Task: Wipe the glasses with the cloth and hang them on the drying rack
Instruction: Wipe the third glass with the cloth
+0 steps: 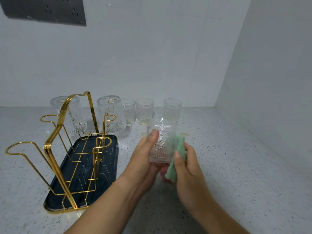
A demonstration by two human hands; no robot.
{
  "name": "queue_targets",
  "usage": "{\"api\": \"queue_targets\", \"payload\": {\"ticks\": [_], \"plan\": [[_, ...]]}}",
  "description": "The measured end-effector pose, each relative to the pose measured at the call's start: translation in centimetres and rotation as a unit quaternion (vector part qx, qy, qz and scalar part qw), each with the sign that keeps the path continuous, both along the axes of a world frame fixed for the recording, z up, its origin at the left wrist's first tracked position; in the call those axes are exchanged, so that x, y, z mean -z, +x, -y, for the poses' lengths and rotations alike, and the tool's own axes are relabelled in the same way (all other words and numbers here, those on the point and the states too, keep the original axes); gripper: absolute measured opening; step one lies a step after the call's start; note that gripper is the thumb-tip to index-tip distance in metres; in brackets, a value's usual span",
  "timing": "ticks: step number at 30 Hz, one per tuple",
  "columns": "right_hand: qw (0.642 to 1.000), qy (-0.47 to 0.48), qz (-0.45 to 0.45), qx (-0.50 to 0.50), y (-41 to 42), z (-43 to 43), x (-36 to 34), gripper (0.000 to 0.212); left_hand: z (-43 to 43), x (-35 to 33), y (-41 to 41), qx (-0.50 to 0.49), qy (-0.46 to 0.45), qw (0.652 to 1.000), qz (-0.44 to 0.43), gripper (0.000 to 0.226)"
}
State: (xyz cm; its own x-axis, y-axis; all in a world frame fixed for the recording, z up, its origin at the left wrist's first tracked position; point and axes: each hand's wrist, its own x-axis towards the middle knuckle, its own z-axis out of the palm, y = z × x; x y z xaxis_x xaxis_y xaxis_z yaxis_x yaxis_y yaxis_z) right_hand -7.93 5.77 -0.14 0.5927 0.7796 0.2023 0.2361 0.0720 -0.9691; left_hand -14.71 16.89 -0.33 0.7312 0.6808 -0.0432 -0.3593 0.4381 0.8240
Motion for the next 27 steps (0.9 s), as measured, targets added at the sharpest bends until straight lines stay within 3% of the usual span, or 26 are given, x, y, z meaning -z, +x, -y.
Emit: {"api": "queue_targets", "payload": {"ticks": [2, 5, 7, 9, 13, 17, 21, 24, 27], "plan": [[0.997, 0.03, -0.039, 0.067, 0.3, 0.0, -1.0, 0.014, 0.1, 0.1, 0.1, 0.001, 0.024, 1.0, -0.002, 0.098], [0.988, 0.078, -0.075, 0.109, 1.8, -0.1, -3.5, 0.015, 0.2, 0.0, 0.2, 0.035, 0.055, 0.998, 0.0, 0.066], [0.992, 0.082, -0.001, 0.099, 3.2, -0.5, -4.6, 0.019, 0.2, 0.1, 0.3, 0.053, 0.061, 0.997, 0.006, 0.059], [0.987, 0.059, 0.128, 0.08, 4.3, -0.8, -5.2, 0.022, 0.2, 0.1, 0.4, 0.062, 0.068, 0.996, 0.02, 0.056], [0.961, 0.01, 0.273, -0.033, 5.5, -0.4, -6.0, 0.032, 0.1, -0.1, 0.3, 0.032, 0.064, 0.997, 0.031, 0.067], [0.947, -0.078, 0.278, -0.14, 6.4, 0.9, -7.8, 0.021, -0.1, 0.1, 0.1, 0.0, 0.038, 0.999, 0.016, 0.065], [0.922, -0.145, 0.283, -0.22, 7.1, 2.0, -9.0, 0.035, 0.1, 0.2, 0.1, 0.016, 0.046, 0.999, 0.001, 0.062], [0.897, -0.174, 0.334, -0.231, 7.6, 2.5, -9.3, 0.055, 0.3, -0.1, -0.1, 0.014, 0.045, 0.999, -0.024, 0.093], [0.908, -0.157, 0.33, -0.205, 7.3, 3.4, -9.8, 0.067, 0.4, -0.5, -0.1, 0.018, 0.017, 1.0, -0.006, 0.114]]}}
